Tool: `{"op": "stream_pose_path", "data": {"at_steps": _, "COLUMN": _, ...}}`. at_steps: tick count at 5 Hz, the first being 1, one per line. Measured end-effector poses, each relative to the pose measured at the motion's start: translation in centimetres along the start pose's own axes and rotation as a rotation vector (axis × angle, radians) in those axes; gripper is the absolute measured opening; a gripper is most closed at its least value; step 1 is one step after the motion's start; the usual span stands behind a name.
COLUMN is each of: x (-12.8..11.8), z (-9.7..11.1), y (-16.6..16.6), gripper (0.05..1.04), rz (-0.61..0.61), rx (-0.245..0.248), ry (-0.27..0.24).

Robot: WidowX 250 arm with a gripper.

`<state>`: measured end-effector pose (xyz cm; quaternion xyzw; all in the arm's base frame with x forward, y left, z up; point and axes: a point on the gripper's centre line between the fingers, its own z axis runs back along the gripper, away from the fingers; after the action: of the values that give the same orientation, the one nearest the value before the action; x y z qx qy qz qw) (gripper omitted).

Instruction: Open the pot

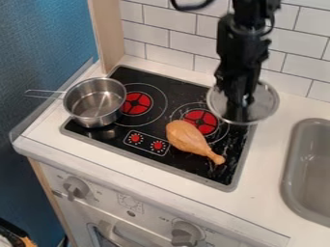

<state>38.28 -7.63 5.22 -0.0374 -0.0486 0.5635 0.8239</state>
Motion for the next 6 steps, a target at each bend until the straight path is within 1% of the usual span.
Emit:
{"op": "stream_pose_path", "data": {"at_steps": 1, "x": 0.3, "z": -1.3, "y": 0.1, "gripper": 0.283, "rz": 0.015, "rx": 0.02, "ry": -0.017}}
{"op": "stream_pose_path", "data": {"at_steps": 2, "x": 0.8, "z": -2.2, "y": 0.1, "gripper": 0.283, "rz": 0.019, "rx": 0.028, "ry": -0.052}}
{"op": "stream_pose_path", "data": {"at_steps": 3, "x": 0.8, "z": -3.4, "y": 0.6, "gripper": 0.283, "rz": 0.019, "rx": 0.062, "ry": -0.048}}
{"op": "stream_pose_path", "data": {"at_steps": 4, "x": 0.8, "z": -3.7, "y": 0.6, "gripper": 0.342, "rz": 0.018, "rx": 0.065, "ry": -0.053}}
{"op": "stream_pose_path", "data": {"at_steps": 5, "x": 1.2, "z": -3.8, "y": 0.7, "gripper": 0.631, "rz": 0.019, "rx": 0.067, "ry": -0.082}}
{"op": "stream_pose_path", "data": {"at_steps": 6, "x": 0.8, "z": -3.9, "y": 0.8, "gripper": 0.921, "rz": 0.017, "rx": 0.071, "ry": -0.085}}
